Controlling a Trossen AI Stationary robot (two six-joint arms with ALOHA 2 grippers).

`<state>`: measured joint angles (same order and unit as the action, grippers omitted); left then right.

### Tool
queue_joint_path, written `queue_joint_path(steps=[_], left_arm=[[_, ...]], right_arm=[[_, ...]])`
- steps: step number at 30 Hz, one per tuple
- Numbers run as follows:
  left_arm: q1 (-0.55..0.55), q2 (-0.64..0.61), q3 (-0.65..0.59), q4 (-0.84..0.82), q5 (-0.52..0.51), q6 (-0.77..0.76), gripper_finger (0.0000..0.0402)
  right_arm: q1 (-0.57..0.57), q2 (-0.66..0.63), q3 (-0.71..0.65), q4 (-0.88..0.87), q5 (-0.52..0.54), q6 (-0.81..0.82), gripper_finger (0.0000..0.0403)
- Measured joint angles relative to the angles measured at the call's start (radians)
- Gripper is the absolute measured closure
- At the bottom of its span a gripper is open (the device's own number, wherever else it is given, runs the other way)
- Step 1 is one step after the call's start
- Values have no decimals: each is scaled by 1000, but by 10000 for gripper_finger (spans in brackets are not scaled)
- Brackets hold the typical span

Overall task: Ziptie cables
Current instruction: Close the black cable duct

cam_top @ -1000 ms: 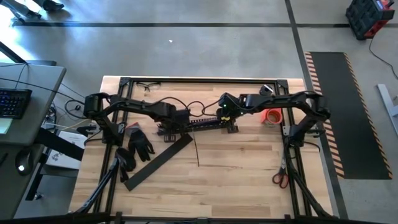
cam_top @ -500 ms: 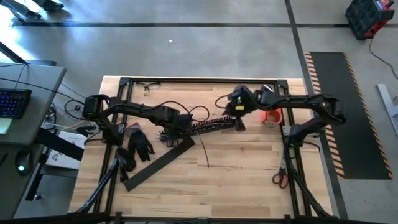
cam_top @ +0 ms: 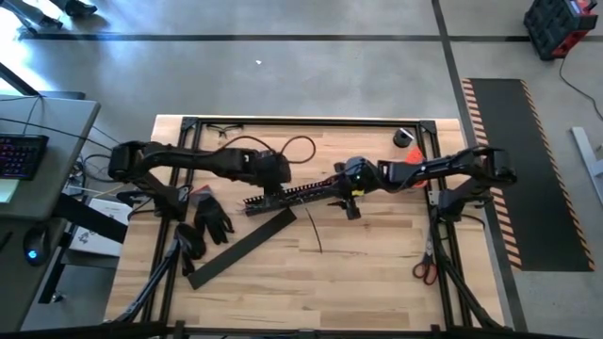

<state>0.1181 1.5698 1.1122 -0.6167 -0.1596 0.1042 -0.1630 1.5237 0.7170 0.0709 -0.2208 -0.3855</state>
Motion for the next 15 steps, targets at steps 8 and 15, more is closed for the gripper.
queue_joint_path(steps=[8, 15], left_arm=[[-144, -144, 1, -172, -216, -271, 314], [-364, -192, 1, -229, -327, -607, 329]], right_arm=[[62, 92, 3, 253, -155, -34, 211], [148, 244, 142, 330, -147, 10, 211]])
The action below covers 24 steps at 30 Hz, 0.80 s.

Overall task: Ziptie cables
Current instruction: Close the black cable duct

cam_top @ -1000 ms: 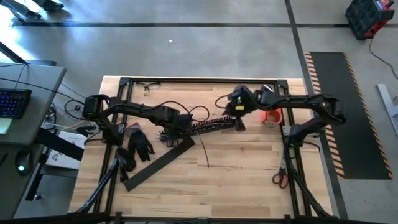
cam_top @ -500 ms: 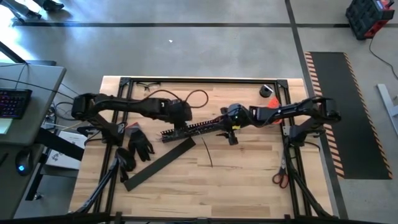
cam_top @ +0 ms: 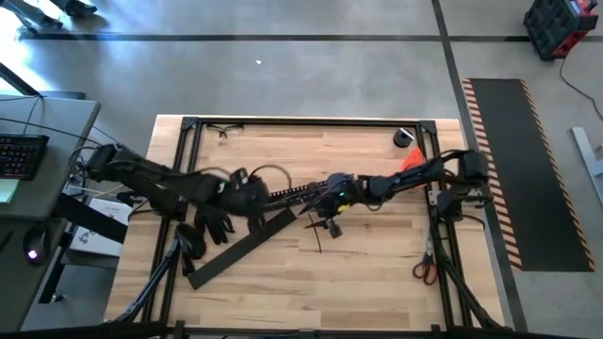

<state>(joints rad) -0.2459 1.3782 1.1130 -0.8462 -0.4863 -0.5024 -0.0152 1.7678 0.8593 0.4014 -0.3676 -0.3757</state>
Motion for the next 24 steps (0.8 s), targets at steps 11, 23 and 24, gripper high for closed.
queue_joint_path(steps=[11, 23, 24], left_arm=[[-219, -4, 0, -281, -119, -495, 351], [-308, 4, -70, -263, -234, -645, 351], [-311, 4, -77, -255, -235, -646, 351]], right_arm=[[71, 342, 471, -160, -109, -33, 162], [69, 710, 977, -453, -85, -123, 92], [66, 726, 996, -468, -77, -118, 92]])
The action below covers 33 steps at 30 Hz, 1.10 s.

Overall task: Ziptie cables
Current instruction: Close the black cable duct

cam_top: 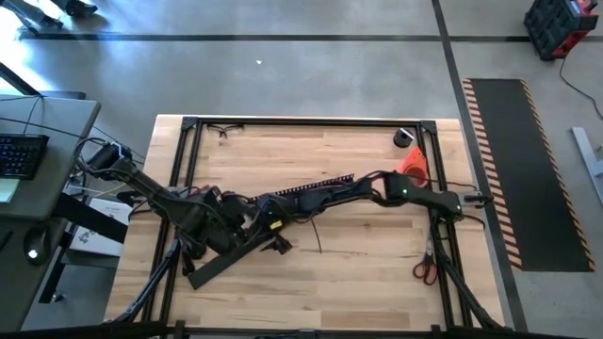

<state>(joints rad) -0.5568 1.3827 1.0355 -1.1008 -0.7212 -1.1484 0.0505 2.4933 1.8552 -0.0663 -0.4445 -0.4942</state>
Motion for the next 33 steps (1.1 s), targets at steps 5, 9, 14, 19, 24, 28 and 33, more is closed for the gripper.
queue_joint_path(steps=[5, 9, 14, 19, 24, 28, 33], left_arm=[[-9, 0, -42, 88, -4, -3, 351], [-9, 0, -57, 136, -5, -3, 351], [-11, 0, -57, 181, -16, 43, 351], [-11, 0, -57, 202, -29, 78, 351], [-15, 0, -57, 221, -46, 86, 351], [-15, 0, -57, 229, -47, 88, 351], [-16, 0, -57, 233, -65, 88, 351]], right_arm=[[-9, 31, 33, -26, 73, 13, 92], [-23, 31, 20, -47, 96, 16, 92], [-44, 27, 17, -143, 82, 44, 96], [-45, 27, 17, -238, 84, 46, 130], [-39, 24, 17, -293, 88, 53, 184], [-28, 15, 17, -342, 98, 68, 198], [-13, -15, 17, -460, 116, 131, 199]])
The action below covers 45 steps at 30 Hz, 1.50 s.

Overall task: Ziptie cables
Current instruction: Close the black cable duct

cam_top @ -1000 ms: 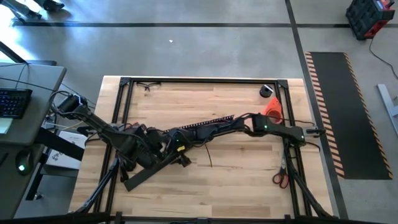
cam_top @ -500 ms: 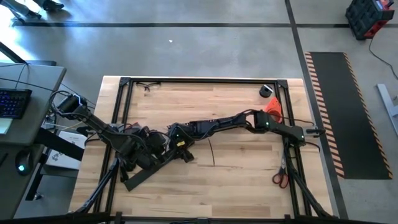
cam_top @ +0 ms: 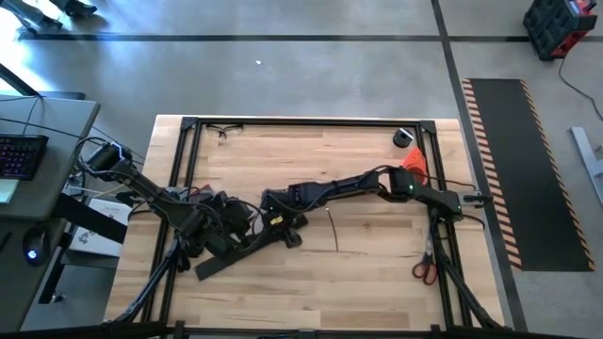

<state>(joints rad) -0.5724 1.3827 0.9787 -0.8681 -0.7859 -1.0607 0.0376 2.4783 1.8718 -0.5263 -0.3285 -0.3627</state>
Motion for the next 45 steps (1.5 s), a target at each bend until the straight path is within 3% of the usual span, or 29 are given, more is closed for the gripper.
queue_joint_path(steps=[12, 16, 24, 30, 36, 45], left_arm=[[0, 0, 0, 2, -59, -2, 351], [-1, 0, 0, 5, -65, -3, 351], [-1, 0, 0, 6, -78, -2, 351], [-5, 0, 0, 7, -88, -2, 351], [-5, 0, 0, 7, -91, -2, 351], [-5, 0, 0, 7, -99, -1, 351]], right_arm=[[72, -118, -15, -157, 167, 42, 202], [84, -129, -11, -146, 213, 31, 240], [103, -132, -126, 18, 204, 51, 301], [120, -144, -188, 21, 204, 95, 361], [146, -157, -197, -65, 195, 170, 395], [187, -223, -237, -285, 153, 293, 402]])
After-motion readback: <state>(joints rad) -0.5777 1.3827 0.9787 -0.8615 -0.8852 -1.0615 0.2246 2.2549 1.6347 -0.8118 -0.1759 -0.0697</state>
